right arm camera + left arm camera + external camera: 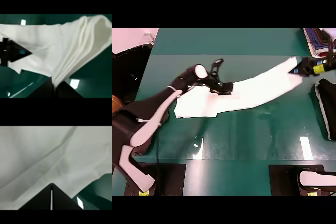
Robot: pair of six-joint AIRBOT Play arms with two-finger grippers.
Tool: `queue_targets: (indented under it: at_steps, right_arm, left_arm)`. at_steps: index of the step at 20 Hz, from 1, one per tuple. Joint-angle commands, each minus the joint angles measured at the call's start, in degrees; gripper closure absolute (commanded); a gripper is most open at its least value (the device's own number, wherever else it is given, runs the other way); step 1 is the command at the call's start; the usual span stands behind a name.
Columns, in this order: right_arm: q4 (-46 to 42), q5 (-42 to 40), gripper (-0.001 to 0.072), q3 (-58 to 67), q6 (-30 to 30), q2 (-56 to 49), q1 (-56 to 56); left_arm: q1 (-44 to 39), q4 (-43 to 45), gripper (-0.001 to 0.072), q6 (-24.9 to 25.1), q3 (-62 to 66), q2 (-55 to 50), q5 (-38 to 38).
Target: Fold the shirts.
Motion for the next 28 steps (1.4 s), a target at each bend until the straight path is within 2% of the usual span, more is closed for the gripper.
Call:
queue_targets:
  at_steps: [1, 7, 10, 12, 14, 17, 20, 21, 22, 23, 24, 25, 27, 28]
  right_arm:
    - [5.8, 0.3, 0.0697, 7.0, 1.1, 1.4, 5.2]
    - [6.9, -0.5, 0.0697, 14.6, 2.5, -3.6, 15.9]
    - [7.0, -2.2, 0.0697, 18.0, 2.4, -6.5, 21.5]
    - [7.4, -3.5, 0.0697, 20.7, 2.4, -8.7, 25.1]
    - [11.6, -6.1, 0.0696, 22.1, 2.2, -11.3, 29.0]
    - [17.2, -13.1, 0.0696, 22.1, -2.7, -16.3, 36.3]
    - [17.1, -22.2, 0.0689, 22.1, -5.0, -23.0, 44.3]
    - [17.2, -24.3, 0.0642, 22.1, -5.0, -25.4, 46.4]
    - [17.2, -25.5, 0.0443, 22.1, -5.3, -27.2, 47.8]
    - [17.2, -25.5, 0.016, 22.1, -8.4, -28.5, 48.8]
    - [16.9, -24.4, 0.0016, 22.1, -11.1, -29.1, 49.0]
    - [15.1, -22.6, 0.0024, 22.1, -11.6, -29.0, 48.5]
    - [9.2, -17.1, 0.0141, 22.1, -8.5, -27.8, 46.0]
    - [5.9, -13.0, 0.0144, 22.1, -7.0, -27.1, 43.9]
  left_arm:
    - [-3.0, -0.7, 0.0681, -0.8, 5.8, -6.0, -1.3]
    - [-3.1, -0.3, 0.068, -2.0, 5.8, -7.0, 1.0]
    - [-0.2, 0.3, 0.0681, -1.6, 6.1, -5.1, -2.8]
    - [4.5, 4.9, 0.0681, -1.6, 6.0, -0.5, -5.7]
    - [10.5, 10.7, 0.068, -1.6, 6.0, 5.9, -9.0]
    - [20.4, 17.7, 0.068, 0.3, 6.0, 16.4, -12.9]
    - [28.8, 19.2, 0.068, 1.7, 6.0, 24.9, -14.1]
    - [30.6, 19.2, 0.068, 1.7, 6.0, 26.7, -14.3]
    - [32.3, 19.2, 0.068, 1.7, 6.0, 28.1, -14.7]
    - [33.4, 19.2, 0.068, 1.8, 6.0, 29.1, -15.0]
    - [34.0, 19.2, 0.068, 2.4, 6.0, 29.6, -15.7]
    - [34.2, 19.2, 0.068, 3.0, 6.0, 29.8, -16.7]
    - [34.1, 19.1, 0.068, 3.0, 6.0, 29.7, -18.9]
    - [34.1, 18.9, 0.068, 3.0, 6.0, 29.7, -19.6]
